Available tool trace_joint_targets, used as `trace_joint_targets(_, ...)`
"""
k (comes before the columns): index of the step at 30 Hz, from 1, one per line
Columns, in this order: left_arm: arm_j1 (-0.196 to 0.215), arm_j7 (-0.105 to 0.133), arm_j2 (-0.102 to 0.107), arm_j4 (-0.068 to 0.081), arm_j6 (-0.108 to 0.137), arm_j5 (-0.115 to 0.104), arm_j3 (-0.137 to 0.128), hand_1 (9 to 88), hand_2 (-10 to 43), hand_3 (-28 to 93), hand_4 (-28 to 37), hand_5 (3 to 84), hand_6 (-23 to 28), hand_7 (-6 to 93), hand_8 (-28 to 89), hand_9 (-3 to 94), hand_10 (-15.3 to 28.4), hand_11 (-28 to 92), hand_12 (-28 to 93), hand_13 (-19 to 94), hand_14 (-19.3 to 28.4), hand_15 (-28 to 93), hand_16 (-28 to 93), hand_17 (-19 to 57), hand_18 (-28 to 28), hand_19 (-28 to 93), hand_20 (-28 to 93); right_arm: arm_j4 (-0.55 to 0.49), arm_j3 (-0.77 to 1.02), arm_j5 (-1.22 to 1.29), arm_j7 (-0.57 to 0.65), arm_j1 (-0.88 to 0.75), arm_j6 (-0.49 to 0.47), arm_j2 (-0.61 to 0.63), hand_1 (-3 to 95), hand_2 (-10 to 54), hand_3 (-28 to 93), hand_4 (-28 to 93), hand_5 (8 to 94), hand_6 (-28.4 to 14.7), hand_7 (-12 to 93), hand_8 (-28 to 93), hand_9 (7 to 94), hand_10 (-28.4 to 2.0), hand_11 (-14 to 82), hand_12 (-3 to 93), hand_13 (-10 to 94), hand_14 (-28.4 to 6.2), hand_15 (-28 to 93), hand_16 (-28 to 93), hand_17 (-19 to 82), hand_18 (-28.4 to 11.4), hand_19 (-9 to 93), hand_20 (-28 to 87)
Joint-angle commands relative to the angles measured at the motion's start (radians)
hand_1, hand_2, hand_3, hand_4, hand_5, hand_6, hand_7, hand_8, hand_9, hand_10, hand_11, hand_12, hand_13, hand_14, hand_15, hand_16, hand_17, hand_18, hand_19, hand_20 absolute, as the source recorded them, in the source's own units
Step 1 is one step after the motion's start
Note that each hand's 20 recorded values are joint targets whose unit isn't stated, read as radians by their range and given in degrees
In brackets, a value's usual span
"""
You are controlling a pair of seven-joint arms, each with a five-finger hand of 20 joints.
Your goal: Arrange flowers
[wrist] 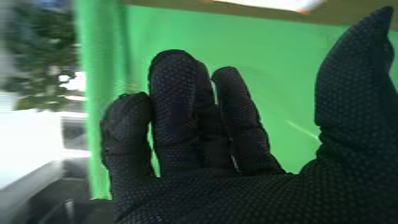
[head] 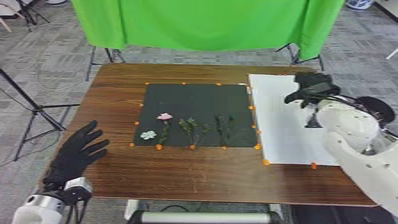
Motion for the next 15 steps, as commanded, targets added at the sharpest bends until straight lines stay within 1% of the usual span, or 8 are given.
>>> trace_joint_targets(1,0.014,-0.007,-0.014,-0.004,0.001,-0.001,-0.006,25.6,-2.5,70,-24.5,23.0,2.2,21.8,-11,21.3,11.4,18,17,21,16.3,31,1,-9.2,22.4,43,10,-0.015,0.115,0.015,0.085,-0.167,0.001,0.056,23.1,-9.5,88,-28,33.2,-5.8,33,-13,40.2,-14.9,19.7,19.7,49,-8.9,76,20,25,-20.8,86,52)
trace_joint_targets(4,0.011,-0.012,-0.016,-0.002,-0.002,0.002,-0.005,25.6,-2.5,70,-24.5,23.0,2.2,21.9,-11,21.3,11.3,18,17,21,16.3,31,1,-9.2,22.4,43,10,-0.007,0.138,0.027,0.104,-0.190,-0.012,0.062,22.7,-9.5,88,-28,31.8,-6.2,33,-13,38.5,-15.7,18.5,19.7,48,-9.1,75,20,25,-21.1,86,52)
trace_joint_targets(7,0.002,-0.012,-0.015,0.002,-0.002,0.003,0.002,25.6,-2.5,70,-24.5,23.0,2.2,21.9,-11,21.3,11.3,18,17,20,16.3,31,1,-9.2,22.4,43,10,0.002,0.148,0.036,0.125,-0.201,-0.028,0.066,22.6,-9.5,88,-28,31.4,-6.4,32,-12,38.2,-15.8,18.0,19.9,47,-9.4,76,20,25,-21.1,85,52)
trace_joint_targets(8,0.016,-0.009,-0.012,-0.008,0.002,0.001,-0.005,25.7,-2.5,70,-24.5,22.9,2.2,22.0,-11,21.3,11.3,18,17,20,16.3,31,1,-9.2,22.4,43,10,-0.001,0.160,0.036,0.131,-0.217,-0.026,0.070,22.6,-9.5,88,-28,31.3,-6.5,32,-12,38.1,-16.0,17.8,19.9,47,-9.4,76,20,25,-21.1,85,52)
trace_joint_targets(9,0.015,-0.005,-0.011,-0.005,0.000,-0.001,-0.002,25.6,-2.5,70,-24.5,23.0,2.2,21.9,-11,21.3,11.3,18,17,20,16.3,31,1,-9.2,22.4,43,10,0.001,0.168,0.033,0.134,-0.226,-0.022,0.073,22.6,-9.5,88,-28,31.3,-6.5,32,-12,38.2,-16.1,17.4,19.7,47,-9.3,75,20,24,-21.1,85,52)
trace_joint_targets(10,0.014,-0.011,-0.014,-0.005,-0.001,0.001,-0.004,25.6,-2.5,70,-24.5,23.0,2.2,21.9,-11,21.3,11.3,18,17,21,16.3,30,1,-9.2,22.4,43,10,0.003,0.169,0.035,0.140,-0.225,-0.032,0.074,22.6,-9.5,88,-28,31.2,-6.5,32,-12,38.5,-16.3,16.8,19.5,48,-9.3,75,19,24,-21.1,85,52)
trace_joint_targets(14,0.018,-0.008,-0.013,-0.006,0.001,0.000,-0.005,25.6,-2.5,70,-24.5,22.9,2.2,22.0,-11,21.3,11.3,18,17,20,16.3,31,1,-9.2,22.3,43,10,0.023,0.163,0.046,0.172,-0.224,-0.025,0.083,22.8,-9.5,88,-28,31.7,-6.4,32,-12,40.8,-16.7,14.9,17.9,50,-8.8,74,18,25,-21.1,85,52)
trace_joint_targets(15,0.014,-0.011,-0.015,-0.005,-0.001,0.001,-0.006,25.6,-2.5,70,-24.5,22.9,2.2,22.0,-11,21.3,11.4,18,17,21,16.3,31,1,-9.2,22.4,43,10,0.030,0.160,0.050,0.179,-0.221,-0.023,0.086,22.8,-9.5,88,-28,31.9,-6.4,32,-12,41.0,-16.8,14.7,17.7,51,-8.9,74,18,25,-21.2,85,52)
